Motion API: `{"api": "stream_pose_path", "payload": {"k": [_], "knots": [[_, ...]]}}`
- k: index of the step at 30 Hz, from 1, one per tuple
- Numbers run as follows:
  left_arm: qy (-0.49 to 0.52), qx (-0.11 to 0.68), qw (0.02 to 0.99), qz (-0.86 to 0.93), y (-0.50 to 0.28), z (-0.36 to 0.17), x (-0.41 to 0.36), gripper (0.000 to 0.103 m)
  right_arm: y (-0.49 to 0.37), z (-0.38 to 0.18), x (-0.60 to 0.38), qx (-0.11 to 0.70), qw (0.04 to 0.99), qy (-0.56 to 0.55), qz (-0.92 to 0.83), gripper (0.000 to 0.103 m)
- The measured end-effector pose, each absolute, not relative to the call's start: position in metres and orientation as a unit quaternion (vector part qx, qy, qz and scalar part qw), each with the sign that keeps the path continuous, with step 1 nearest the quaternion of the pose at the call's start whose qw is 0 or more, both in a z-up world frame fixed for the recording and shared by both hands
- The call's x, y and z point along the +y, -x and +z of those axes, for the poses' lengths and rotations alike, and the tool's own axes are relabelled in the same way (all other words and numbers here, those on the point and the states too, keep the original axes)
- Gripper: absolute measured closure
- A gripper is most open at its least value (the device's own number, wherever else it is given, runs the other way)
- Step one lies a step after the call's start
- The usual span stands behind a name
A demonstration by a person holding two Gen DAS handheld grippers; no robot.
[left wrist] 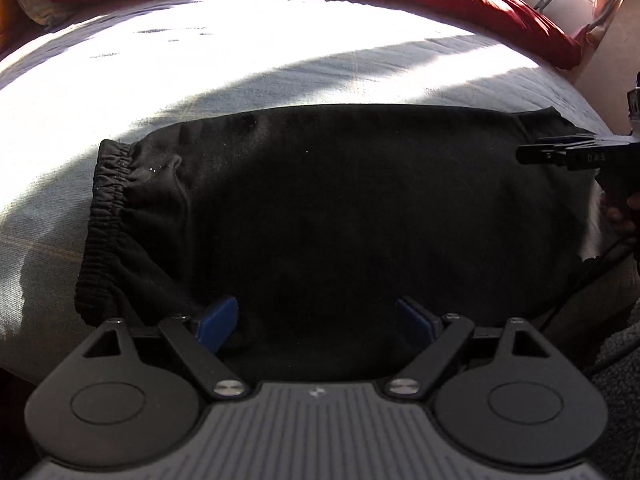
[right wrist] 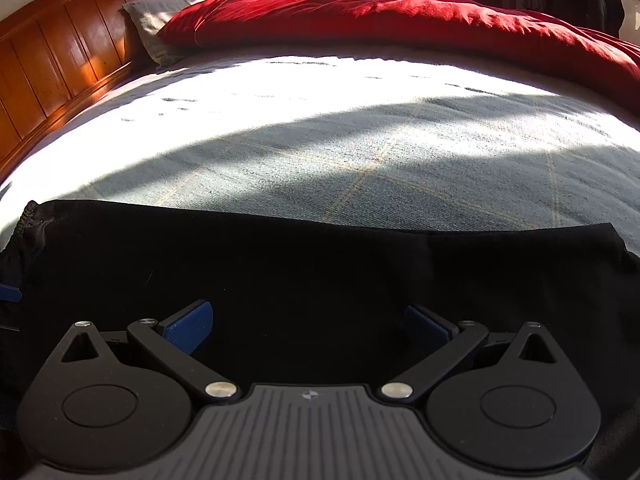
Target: Fold clothes
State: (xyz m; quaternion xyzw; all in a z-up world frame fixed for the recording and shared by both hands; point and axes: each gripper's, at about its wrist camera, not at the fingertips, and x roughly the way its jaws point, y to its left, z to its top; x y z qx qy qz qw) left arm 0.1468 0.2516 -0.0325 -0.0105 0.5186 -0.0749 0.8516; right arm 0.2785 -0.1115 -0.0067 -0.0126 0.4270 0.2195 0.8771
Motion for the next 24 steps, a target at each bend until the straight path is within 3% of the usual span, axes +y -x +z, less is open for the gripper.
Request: {"api": "stream_pose_path", "payload": {"k": [6, 11, 17, 24], "knots": [[0.019, 0.484, 0.872, -0.077, -0.145, -0.015, 0.252, 0.017, -0.272, -0.001, -0.118, 0.421, 0.881, 0.008, 0.214, 0.000], [0.006, 0.516, 0.855, -0.053, -0.153, -0.033, 0.248, 0.017, -0.259, 0.008, -0.126, 0.412, 0.889, 0.019, 0.201, 0.000], [0.000, 0.447, 0.889, -0.103, -0.181, -0.009, 0.228, 0.017, -0.237, 0.022, -0.156, 0.400, 0.905, 0.015, 0.145, 0.000], [-0.013, 0.436, 0.884, -0.168, -0.225, -0.015, 0.183, 0.017, -0.210, 0.021, -0.208, 0.403, 0.914, -0.007, 0.054, 0.000]]}}
